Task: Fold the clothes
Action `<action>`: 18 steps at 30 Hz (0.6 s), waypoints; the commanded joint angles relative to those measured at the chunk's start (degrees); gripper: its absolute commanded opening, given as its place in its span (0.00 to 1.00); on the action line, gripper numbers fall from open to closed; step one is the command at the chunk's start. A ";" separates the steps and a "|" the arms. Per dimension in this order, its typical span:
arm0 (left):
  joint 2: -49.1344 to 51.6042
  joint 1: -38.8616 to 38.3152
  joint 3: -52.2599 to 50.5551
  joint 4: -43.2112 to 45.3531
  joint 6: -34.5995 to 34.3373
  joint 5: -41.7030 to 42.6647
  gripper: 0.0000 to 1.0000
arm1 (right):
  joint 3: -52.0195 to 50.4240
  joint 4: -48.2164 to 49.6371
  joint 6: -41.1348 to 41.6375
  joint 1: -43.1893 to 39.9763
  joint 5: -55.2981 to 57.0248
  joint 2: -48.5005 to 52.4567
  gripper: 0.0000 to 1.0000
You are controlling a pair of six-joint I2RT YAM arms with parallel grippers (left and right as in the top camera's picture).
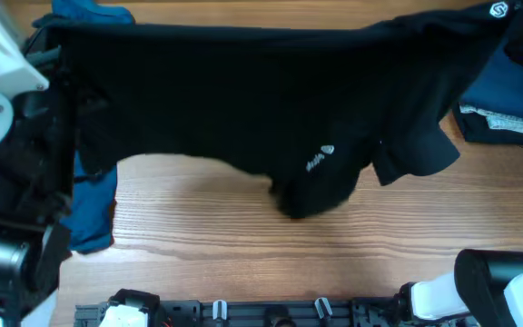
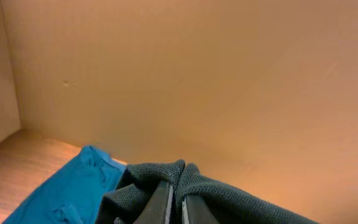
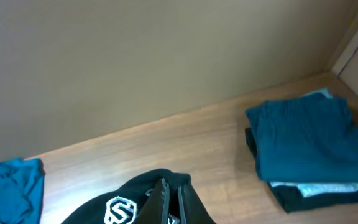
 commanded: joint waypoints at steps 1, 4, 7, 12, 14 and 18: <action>7.45 0.28 0.37 0.74 0.46 -1.88 0.04 | 0.52 3.23 -3.85 -0.57 2.12 2.60 0.04; 14.78 0.37 0.37 4.24 0.48 -2.10 0.04 | 0.52 6.67 -5.53 -0.57 3.58 5.62 0.04; 23.85 2.99 0.37 17.64 0.48 -2.47 0.04 | 0.52 16.81 -10.84 -0.57 2.05 10.80 0.04; 30.49 6.32 0.37 34.62 0.44 7.30 0.04 | 0.52 32.48 -13.81 -0.61 2.54 12.87 0.04; 30.49 6.38 0.39 37.51 0.15 9.44 0.04 | 0.52 36.68 -16.70 -0.61 2.97 12.85 0.04; 30.45 6.10 0.37 33.86 -0.39 9.99 0.04 | 0.13 36.65 -18.27 -0.61 2.95 13.68 0.04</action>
